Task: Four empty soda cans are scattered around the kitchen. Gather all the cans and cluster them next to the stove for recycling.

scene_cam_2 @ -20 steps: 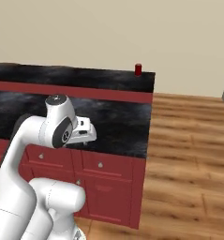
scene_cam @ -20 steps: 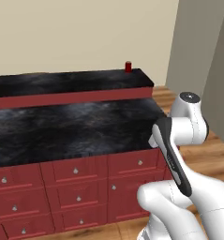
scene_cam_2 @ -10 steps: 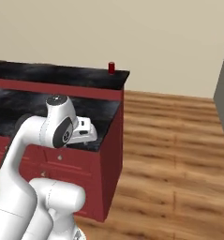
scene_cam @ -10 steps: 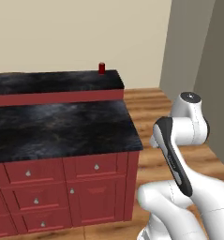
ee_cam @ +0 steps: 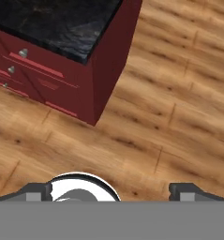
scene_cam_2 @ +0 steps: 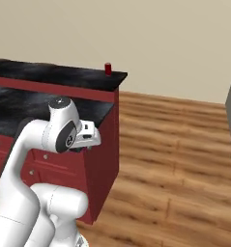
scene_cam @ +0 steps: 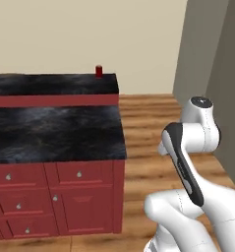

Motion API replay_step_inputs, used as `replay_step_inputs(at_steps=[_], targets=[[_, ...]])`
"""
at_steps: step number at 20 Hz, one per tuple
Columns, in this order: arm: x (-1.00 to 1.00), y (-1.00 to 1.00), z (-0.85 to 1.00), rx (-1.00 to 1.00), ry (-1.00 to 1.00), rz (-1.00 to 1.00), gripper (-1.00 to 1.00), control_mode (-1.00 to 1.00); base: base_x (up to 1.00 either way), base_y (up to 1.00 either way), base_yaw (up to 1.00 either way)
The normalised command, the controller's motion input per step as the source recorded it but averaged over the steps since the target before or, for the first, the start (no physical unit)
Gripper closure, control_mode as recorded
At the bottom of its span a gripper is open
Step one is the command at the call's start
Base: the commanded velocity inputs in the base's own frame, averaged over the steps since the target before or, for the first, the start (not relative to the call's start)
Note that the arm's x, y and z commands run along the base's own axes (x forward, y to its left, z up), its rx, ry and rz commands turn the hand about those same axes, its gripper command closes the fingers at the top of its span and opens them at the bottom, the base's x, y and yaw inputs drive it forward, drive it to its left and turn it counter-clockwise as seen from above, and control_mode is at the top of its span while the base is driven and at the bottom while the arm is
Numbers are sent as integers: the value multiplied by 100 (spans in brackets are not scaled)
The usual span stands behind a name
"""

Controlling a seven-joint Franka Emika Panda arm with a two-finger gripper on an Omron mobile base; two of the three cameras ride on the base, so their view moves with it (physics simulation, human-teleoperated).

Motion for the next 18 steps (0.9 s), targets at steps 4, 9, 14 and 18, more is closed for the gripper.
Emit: replay_step_inputs(at_steps=[4, 9, 14, 18], targets=[[0, 0, 0, 0, 0, 0, -100, 100, 70, -26, 29], [0, 0, 0, 0, 0, 0, -100, 100, 47, -44, 22], [0, 0, 0, 0, 0, 0, -100, 100, 18, -63, 25], [0, 0, 0, 0, 0, 0, -100, 100, 18, -39, 37]])
